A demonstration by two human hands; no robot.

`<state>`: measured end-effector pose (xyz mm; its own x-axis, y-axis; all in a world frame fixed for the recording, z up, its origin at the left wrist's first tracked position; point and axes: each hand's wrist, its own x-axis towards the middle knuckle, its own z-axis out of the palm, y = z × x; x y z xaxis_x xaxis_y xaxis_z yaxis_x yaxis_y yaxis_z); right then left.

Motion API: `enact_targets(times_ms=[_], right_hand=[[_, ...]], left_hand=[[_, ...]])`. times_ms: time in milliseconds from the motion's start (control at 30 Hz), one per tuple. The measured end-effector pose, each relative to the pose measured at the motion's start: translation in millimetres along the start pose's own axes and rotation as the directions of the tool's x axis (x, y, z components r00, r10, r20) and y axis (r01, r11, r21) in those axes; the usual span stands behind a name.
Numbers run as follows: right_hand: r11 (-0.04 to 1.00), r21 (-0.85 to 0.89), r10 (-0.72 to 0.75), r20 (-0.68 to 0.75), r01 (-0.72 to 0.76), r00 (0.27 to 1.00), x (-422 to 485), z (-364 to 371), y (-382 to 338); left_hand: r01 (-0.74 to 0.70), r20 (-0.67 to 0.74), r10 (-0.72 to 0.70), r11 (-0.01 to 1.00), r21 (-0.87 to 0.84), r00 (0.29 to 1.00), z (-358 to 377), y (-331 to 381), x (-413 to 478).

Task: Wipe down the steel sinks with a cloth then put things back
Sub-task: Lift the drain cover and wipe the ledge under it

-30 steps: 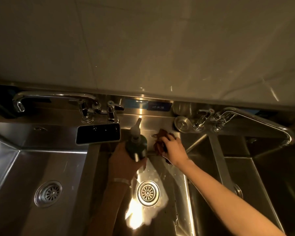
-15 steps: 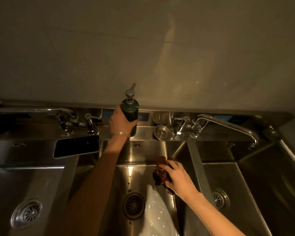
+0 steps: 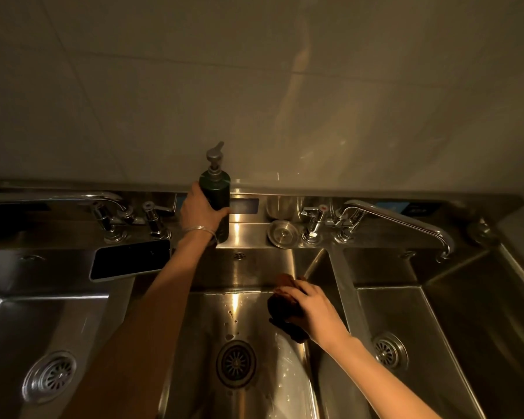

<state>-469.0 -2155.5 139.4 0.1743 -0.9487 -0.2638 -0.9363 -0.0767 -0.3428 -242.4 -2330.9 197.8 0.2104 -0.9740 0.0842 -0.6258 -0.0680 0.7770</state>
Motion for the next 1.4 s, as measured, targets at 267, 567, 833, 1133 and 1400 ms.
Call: enact_targets(times_ms=[267,567,833,1133,1400], right_hand=[[0.998,0.057,0.037,-0.011,-0.036,0.999,-8.6,3.1,14.1],[0.997,0.035,0.071,-0.055,-0.069,0.996,-1.5,-11.9,39.1],[0.999,0.004,0.051,-0.090,-0.050,0.995,0.9,-29.7,62.8],[0.999,-0.035,0.025,-0.098,-0.028,0.995,18.7,-35.9,66.6],[0.992,-0.118,-0.062,-0.082,0.052,0.995,57.1,-33.7,44.1]], left_hand=[[0.071,0.029,-0.068,0.992,-0.107,0.997,-1.0,4.5,-10.8],[-0.343,0.032,0.346,0.904,0.255,0.938,73.8,17.7,-70.1],[-0.493,0.483,0.292,0.788,0.368,0.826,156.2,24.2,-31.5],[-0.597,0.418,0.452,0.726,0.341,0.788,136.4,9.7,-48.0],[-0.551,0.449,0.394,0.778,0.301,0.802,51.2,-94.2,-123.8]])
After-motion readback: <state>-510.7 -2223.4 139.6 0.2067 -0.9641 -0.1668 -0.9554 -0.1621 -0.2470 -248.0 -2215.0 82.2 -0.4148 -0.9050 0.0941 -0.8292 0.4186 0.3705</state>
